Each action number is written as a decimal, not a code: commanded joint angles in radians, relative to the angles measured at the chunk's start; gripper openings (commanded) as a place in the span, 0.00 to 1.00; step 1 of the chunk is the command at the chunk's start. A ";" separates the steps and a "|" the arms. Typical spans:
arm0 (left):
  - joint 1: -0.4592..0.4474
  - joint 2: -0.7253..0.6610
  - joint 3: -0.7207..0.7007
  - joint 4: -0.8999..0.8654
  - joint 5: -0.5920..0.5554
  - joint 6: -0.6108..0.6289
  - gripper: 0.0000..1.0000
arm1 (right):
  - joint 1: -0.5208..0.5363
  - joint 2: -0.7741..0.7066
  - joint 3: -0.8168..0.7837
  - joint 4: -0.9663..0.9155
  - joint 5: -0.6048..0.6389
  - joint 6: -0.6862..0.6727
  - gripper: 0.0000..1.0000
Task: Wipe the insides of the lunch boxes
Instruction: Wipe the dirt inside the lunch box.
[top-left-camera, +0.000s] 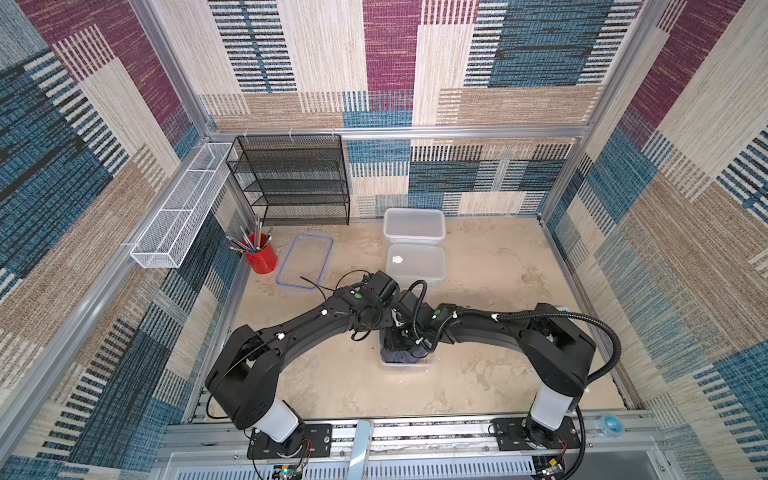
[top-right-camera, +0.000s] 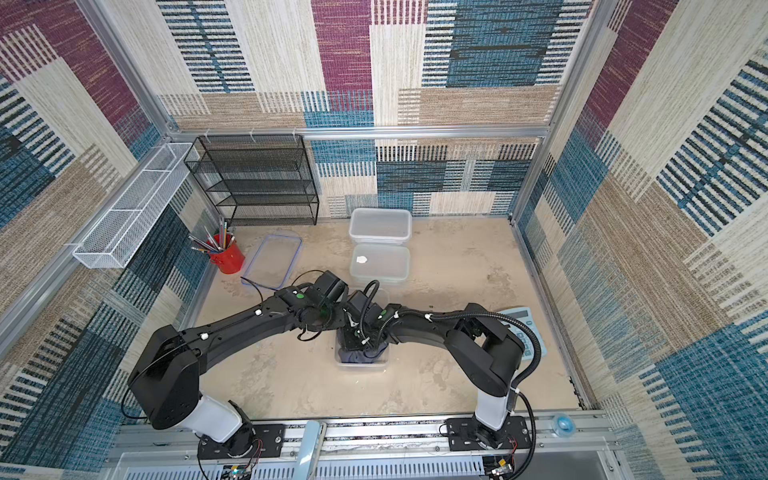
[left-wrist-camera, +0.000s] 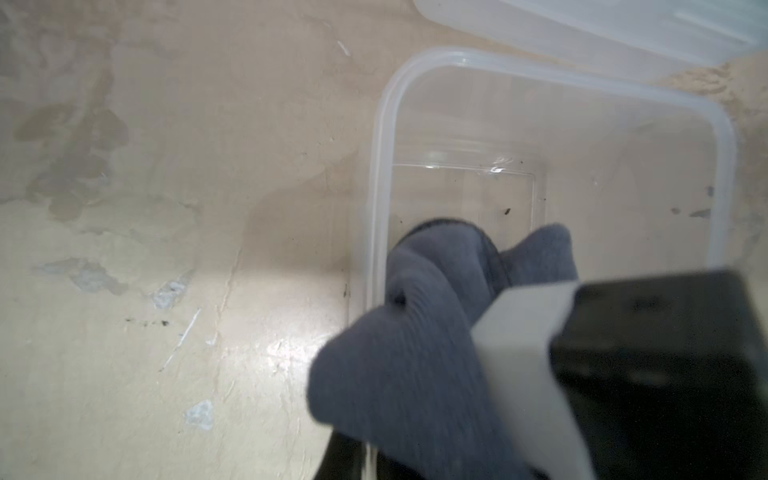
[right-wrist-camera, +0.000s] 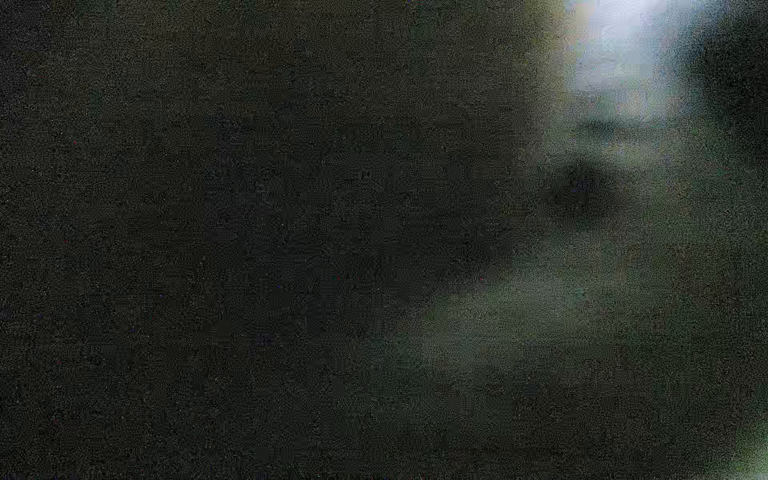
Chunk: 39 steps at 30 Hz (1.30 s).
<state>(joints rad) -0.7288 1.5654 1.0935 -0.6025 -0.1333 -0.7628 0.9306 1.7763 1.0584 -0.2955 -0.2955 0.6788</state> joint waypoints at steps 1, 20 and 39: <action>0.001 0.001 0.018 0.010 -0.074 -0.020 0.00 | 0.012 -0.029 -0.025 0.014 -0.113 -0.038 0.00; 0.000 0.020 0.008 -0.063 0.024 0.079 0.00 | -0.024 -0.142 -0.008 -0.251 0.319 0.023 0.00; -0.024 -0.002 -0.005 -0.065 0.097 0.097 0.00 | -0.105 0.111 0.313 -0.095 0.344 -0.023 0.00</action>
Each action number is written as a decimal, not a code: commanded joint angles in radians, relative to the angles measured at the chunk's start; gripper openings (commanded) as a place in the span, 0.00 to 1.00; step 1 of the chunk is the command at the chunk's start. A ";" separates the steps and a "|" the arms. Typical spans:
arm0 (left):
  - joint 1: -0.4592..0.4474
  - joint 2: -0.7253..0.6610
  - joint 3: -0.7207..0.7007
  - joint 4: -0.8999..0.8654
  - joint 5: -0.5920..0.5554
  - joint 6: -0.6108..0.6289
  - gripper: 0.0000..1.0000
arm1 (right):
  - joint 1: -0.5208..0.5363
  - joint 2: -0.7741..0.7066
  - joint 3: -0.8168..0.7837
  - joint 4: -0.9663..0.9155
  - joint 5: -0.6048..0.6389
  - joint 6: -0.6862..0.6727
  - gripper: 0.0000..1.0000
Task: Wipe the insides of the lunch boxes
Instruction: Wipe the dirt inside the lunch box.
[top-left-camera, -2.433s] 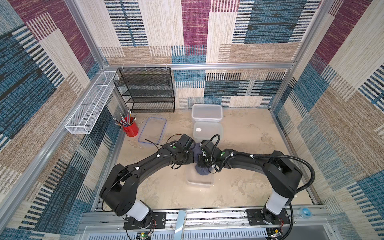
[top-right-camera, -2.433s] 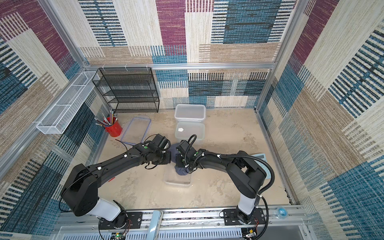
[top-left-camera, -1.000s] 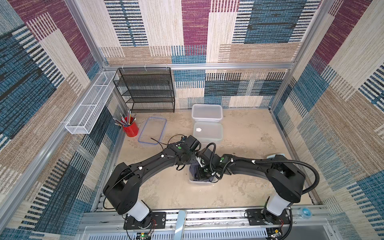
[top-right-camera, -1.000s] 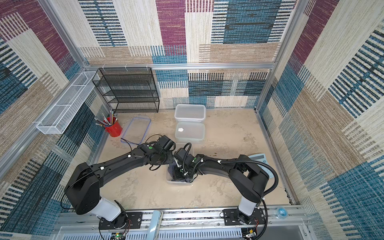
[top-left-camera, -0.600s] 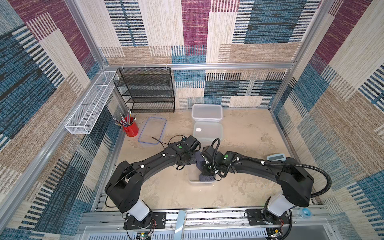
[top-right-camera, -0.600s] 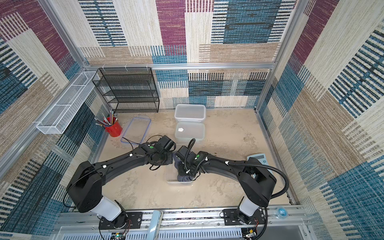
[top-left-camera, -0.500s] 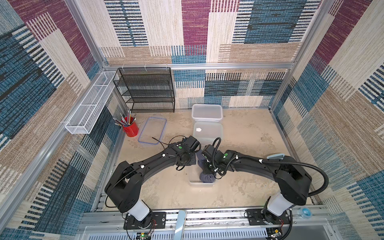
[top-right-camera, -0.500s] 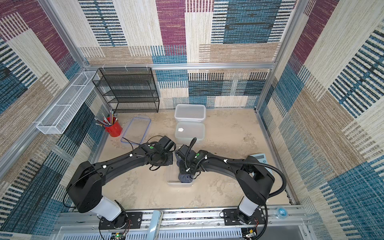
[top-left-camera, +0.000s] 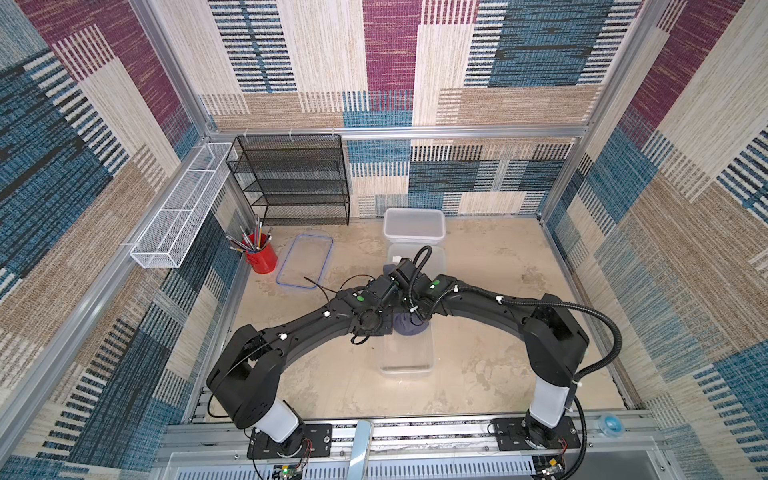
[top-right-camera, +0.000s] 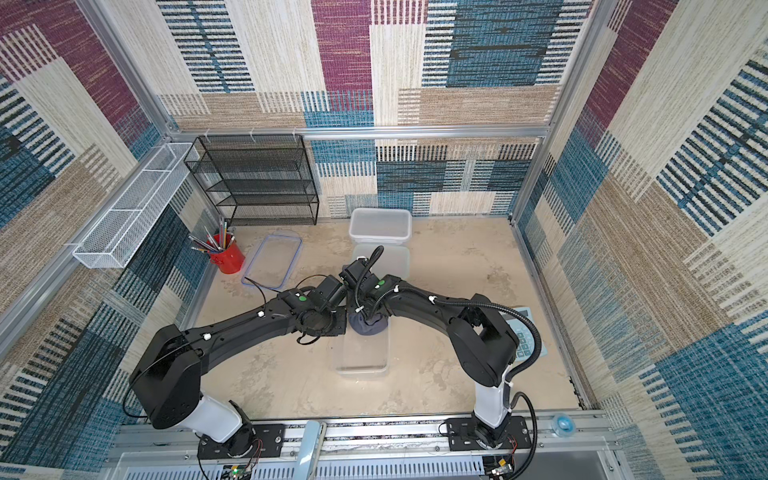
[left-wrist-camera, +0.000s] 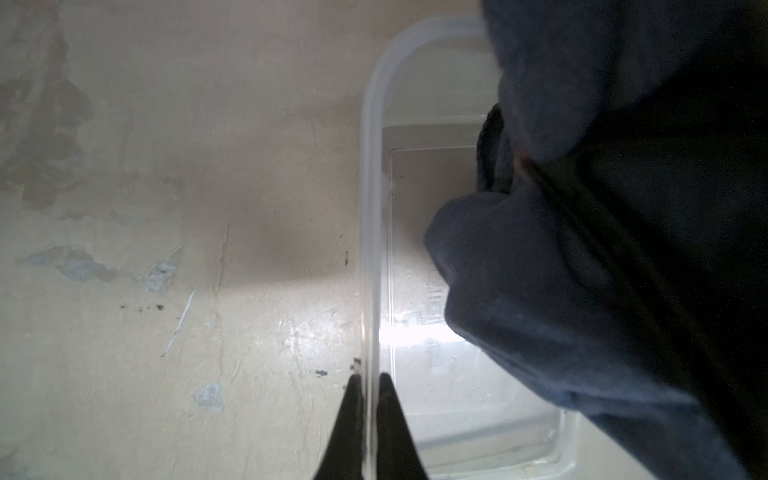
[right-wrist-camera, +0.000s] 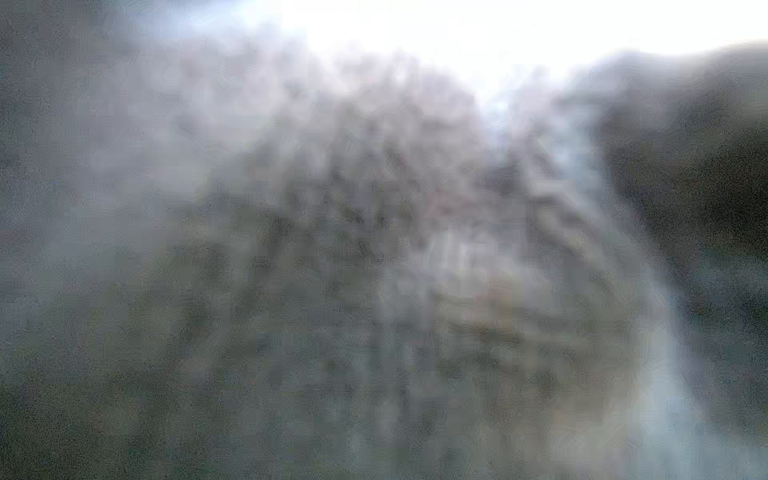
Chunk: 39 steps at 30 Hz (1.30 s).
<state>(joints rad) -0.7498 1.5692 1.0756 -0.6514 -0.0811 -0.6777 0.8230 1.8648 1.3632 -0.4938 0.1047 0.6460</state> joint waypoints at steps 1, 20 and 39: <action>-0.003 -0.008 0.016 -0.013 0.045 0.011 0.00 | 0.005 0.029 -0.002 0.129 -0.082 0.025 0.00; -0.001 0.033 0.079 0.009 -0.015 -0.076 0.00 | 0.108 -0.103 -0.248 0.321 -0.268 0.180 0.00; 0.005 0.047 0.118 -0.045 -0.097 -0.070 0.00 | 0.112 -0.228 -0.323 0.156 -0.179 0.134 0.00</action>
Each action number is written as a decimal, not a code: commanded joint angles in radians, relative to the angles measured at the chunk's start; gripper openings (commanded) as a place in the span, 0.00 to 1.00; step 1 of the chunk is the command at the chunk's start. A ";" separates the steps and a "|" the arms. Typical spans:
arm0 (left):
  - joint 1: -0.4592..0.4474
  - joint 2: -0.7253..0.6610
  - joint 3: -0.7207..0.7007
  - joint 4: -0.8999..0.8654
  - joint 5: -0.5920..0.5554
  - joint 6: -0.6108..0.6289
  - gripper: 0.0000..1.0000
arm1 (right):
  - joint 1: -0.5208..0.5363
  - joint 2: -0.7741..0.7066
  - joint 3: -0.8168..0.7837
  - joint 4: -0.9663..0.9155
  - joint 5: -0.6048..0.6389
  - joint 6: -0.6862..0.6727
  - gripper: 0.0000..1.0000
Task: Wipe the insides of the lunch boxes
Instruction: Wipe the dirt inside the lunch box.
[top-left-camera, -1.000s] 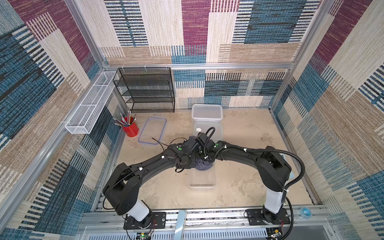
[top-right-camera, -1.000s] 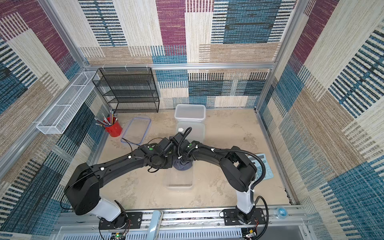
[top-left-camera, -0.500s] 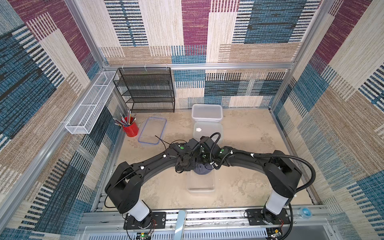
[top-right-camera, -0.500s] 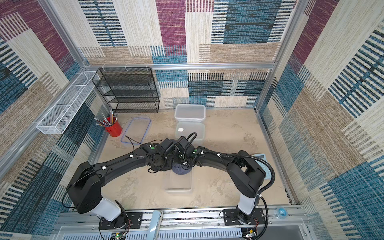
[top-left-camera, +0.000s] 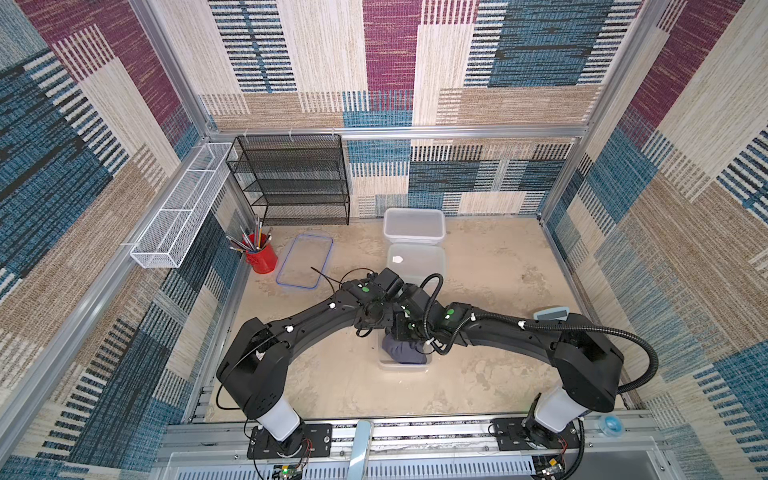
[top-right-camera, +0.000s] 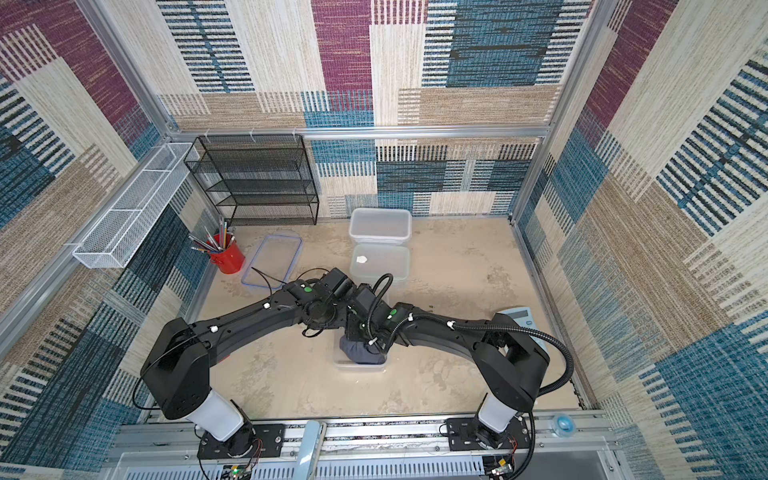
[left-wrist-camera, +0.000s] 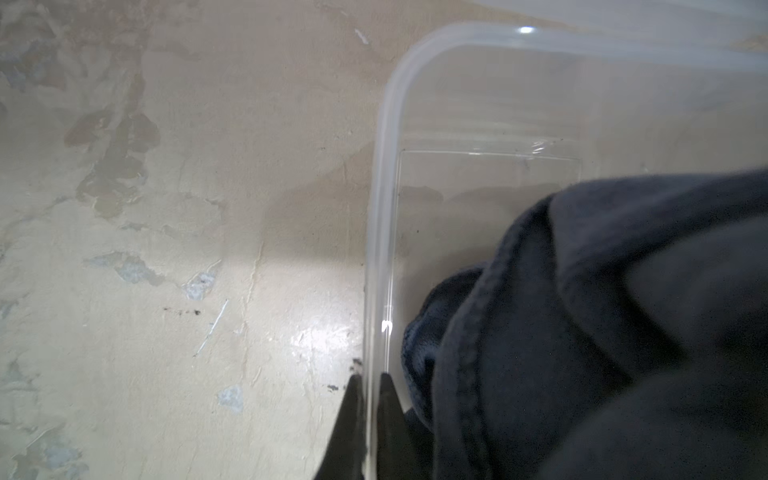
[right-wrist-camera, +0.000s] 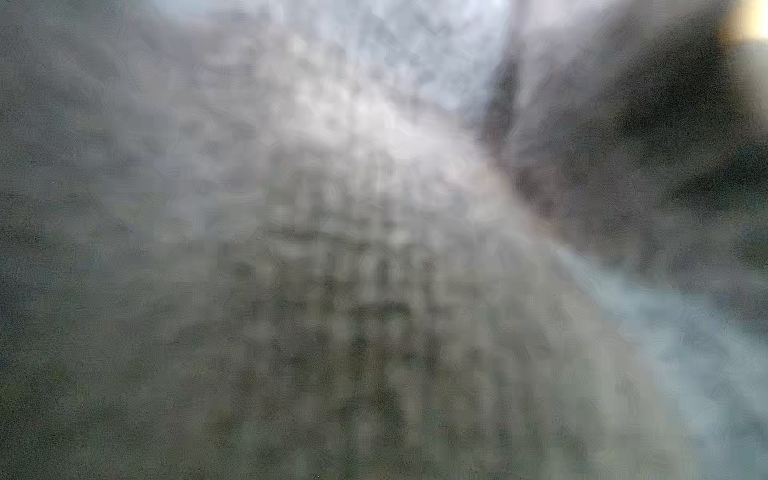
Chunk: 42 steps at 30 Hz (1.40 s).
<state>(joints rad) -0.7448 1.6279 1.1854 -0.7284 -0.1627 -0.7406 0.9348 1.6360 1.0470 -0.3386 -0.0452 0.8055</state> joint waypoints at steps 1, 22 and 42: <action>-0.001 -0.011 0.011 0.033 -0.016 -0.008 0.00 | 0.000 0.008 -0.013 0.017 -0.067 -0.031 0.00; 0.012 0.011 0.045 0.000 0.021 0.105 0.00 | -0.041 0.011 0.063 -0.328 0.125 -0.188 0.00; 0.009 -0.008 -0.003 0.053 0.123 0.061 0.00 | -0.169 0.252 0.325 0.008 -0.089 -0.197 0.00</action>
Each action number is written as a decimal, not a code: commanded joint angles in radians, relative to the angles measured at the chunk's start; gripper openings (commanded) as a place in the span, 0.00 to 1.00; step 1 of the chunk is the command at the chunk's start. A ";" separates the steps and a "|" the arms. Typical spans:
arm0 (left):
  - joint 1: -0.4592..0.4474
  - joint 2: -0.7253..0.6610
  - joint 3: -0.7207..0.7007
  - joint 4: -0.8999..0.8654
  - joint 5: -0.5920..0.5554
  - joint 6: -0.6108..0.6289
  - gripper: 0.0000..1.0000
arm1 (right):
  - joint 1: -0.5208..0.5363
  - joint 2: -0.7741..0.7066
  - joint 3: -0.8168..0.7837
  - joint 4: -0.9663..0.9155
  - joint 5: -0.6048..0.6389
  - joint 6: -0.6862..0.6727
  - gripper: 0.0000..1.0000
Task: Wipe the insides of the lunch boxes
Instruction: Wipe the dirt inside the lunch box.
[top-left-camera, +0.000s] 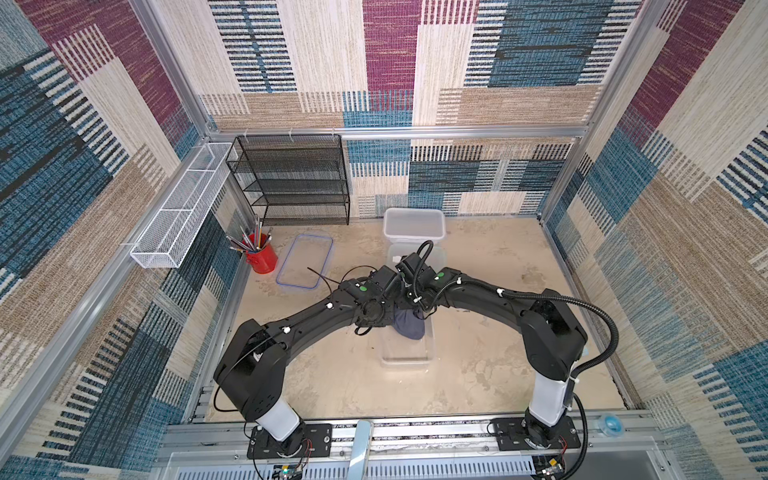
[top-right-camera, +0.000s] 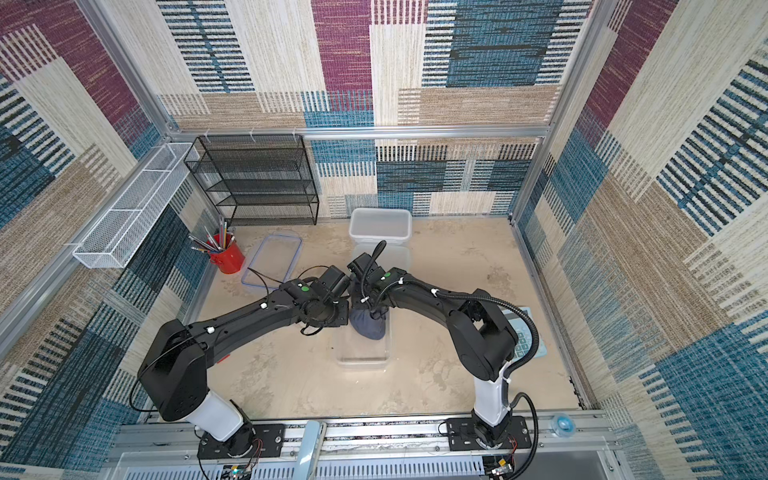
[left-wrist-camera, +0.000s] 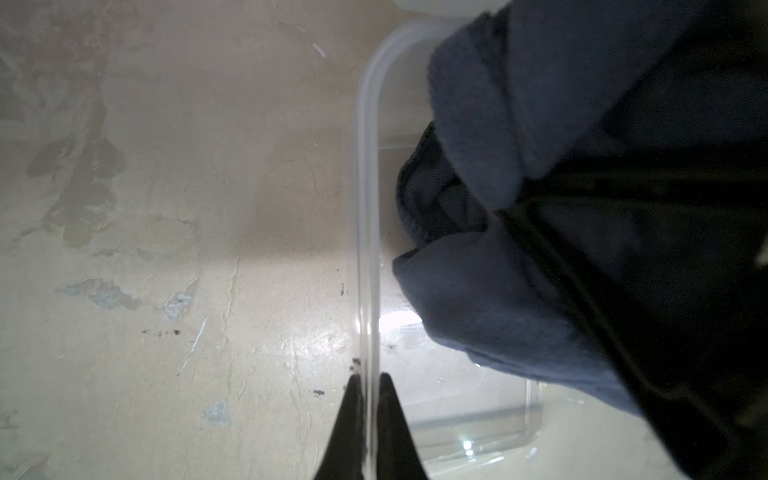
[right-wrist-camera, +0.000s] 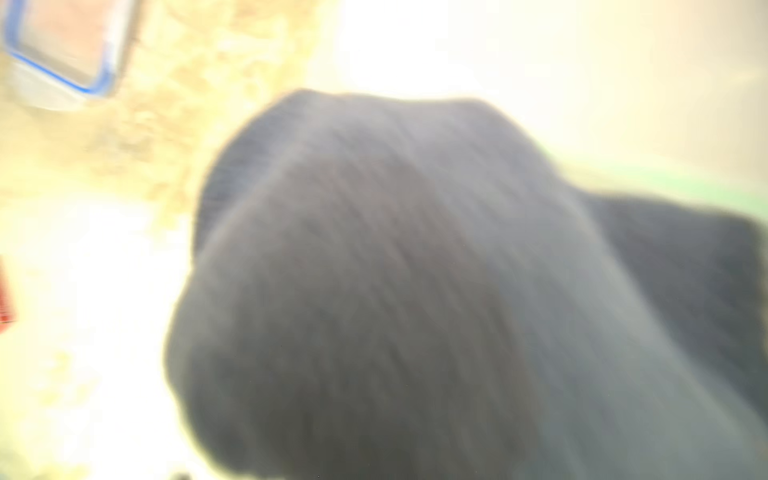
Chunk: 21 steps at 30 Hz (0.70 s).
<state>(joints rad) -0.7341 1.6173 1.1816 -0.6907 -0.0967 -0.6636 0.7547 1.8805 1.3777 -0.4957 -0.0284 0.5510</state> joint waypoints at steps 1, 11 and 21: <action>-0.001 0.002 0.001 0.019 0.058 -0.020 0.00 | 0.021 0.009 -0.013 0.188 -0.121 0.075 0.00; 0.000 0.008 0.009 0.061 0.065 -0.076 0.00 | 0.107 -0.014 -0.115 0.314 -0.226 0.178 0.00; 0.002 0.001 0.035 0.036 -0.011 -0.078 0.00 | 0.130 -0.105 -0.245 0.255 -0.253 0.147 0.00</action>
<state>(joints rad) -0.7391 1.6131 1.1893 -0.8425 -0.0769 -0.7403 0.8307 1.7958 1.1496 -0.2520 -0.2337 0.7166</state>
